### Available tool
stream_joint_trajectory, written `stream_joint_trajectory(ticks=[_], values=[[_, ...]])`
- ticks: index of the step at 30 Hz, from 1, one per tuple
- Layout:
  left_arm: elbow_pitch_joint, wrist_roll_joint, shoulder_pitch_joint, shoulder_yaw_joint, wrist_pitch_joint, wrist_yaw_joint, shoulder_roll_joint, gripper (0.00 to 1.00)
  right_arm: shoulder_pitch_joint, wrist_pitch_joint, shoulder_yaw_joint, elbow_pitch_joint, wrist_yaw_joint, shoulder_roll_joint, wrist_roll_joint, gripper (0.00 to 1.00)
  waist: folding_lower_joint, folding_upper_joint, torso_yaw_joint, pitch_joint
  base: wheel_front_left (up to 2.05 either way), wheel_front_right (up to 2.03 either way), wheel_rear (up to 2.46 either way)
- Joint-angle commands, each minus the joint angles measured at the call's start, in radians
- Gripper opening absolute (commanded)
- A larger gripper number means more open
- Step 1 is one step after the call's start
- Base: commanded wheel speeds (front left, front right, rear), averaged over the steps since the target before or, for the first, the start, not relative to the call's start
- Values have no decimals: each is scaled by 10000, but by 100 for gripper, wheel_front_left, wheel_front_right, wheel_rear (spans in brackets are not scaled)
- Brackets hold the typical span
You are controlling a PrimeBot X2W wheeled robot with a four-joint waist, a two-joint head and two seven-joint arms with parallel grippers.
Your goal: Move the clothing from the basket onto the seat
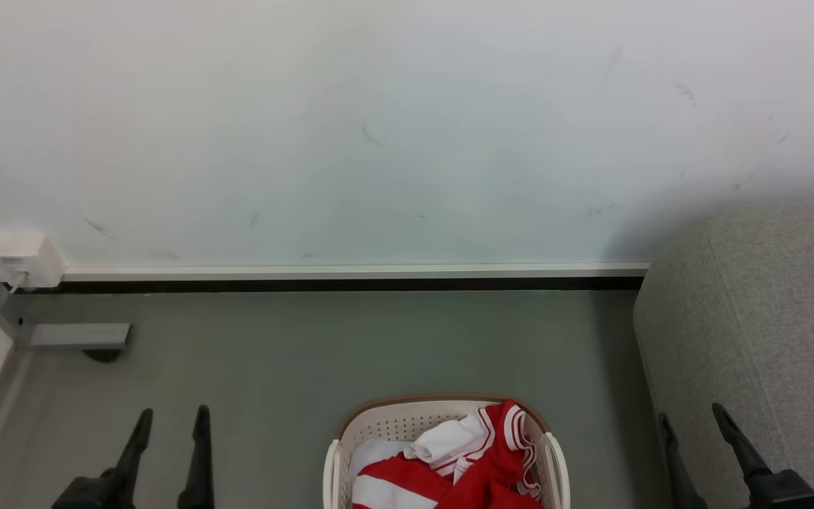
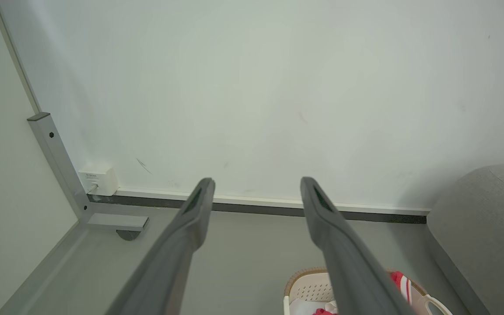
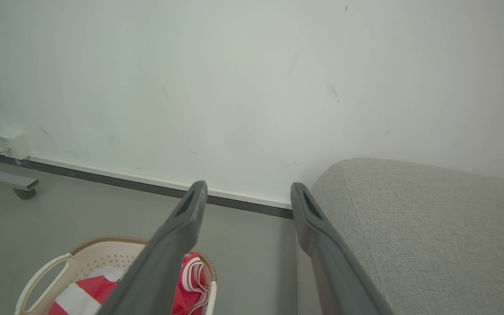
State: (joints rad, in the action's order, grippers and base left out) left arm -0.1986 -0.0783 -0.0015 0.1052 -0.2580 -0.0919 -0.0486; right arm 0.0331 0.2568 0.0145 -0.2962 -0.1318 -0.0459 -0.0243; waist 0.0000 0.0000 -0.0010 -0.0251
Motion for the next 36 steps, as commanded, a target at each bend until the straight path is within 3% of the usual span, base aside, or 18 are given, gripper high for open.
stream_joint_trajectory(ticks=[1, 36], values=[[-157, 7, 71, 76, -79, -67, -54, 100, -128, 112, -59, -83, 21, -79, 149, 100, 0, 0, 5, -18, 0, 0, 0], [-496, -415, -195, 57, -70, -233, -38, 100, 191, 77, -55, -80, 21, -71, -518, 100, 0, 0, -166, -342, 0, 0, 0]])
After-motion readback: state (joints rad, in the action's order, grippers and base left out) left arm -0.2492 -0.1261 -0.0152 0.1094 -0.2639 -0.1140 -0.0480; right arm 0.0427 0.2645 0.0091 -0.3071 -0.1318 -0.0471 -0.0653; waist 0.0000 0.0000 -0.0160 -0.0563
